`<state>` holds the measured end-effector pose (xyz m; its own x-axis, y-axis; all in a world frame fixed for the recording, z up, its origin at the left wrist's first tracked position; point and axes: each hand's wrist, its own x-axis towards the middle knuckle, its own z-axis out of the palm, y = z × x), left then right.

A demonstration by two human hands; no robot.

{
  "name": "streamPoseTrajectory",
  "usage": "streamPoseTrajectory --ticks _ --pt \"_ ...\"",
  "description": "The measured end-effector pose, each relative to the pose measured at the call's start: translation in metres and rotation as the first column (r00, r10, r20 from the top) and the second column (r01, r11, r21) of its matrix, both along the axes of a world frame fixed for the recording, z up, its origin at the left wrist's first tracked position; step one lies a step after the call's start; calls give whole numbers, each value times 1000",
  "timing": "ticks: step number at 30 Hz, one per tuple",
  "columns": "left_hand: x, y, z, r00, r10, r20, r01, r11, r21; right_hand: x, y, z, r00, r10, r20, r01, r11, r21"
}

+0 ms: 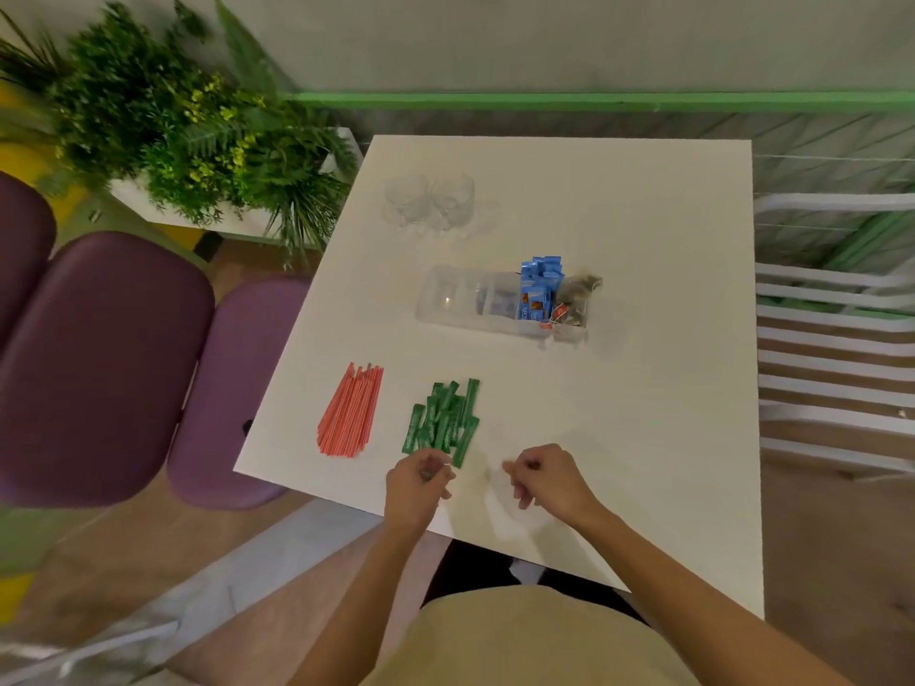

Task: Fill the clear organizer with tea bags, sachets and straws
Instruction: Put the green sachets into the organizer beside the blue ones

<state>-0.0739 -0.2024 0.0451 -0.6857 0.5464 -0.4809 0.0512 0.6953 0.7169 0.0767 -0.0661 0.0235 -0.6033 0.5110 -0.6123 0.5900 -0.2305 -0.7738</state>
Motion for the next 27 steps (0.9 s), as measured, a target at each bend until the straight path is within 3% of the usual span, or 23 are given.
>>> streamPoseTrajectory --ticks 4,5,8,15,19,23,27 --pt "-15 7 2 999 -31 -23 30 999 -37 -11 -2 5 998 49 33 -49 999 -18" --pt "-93 23 -9 994 -111 -12 110 993 -39 -79 0 2 998 -22 53 21 1000 20" --pt "-128 34 -24 977 -196 -85 188 978 -94 -97 0 3 997 -27 78 26 1000 16" --pt "-108 53 -30 957 -283 -60 266 943 -202 -105 -5 -13 985 -25 173 9 996 94" --pt "-127 66 -51 909 -412 -57 385 886 -259 -145 -3 -23 945 -37 326 -24 983 181" --pt "-139 65 -59 877 -477 -56 451 858 -247 -159 -6 -28 885 -35 464 -80 971 226" --pt "-149 62 -58 903 -430 12 426 890 -160 -161 -3 -33 896 -64 439 -32 978 206"
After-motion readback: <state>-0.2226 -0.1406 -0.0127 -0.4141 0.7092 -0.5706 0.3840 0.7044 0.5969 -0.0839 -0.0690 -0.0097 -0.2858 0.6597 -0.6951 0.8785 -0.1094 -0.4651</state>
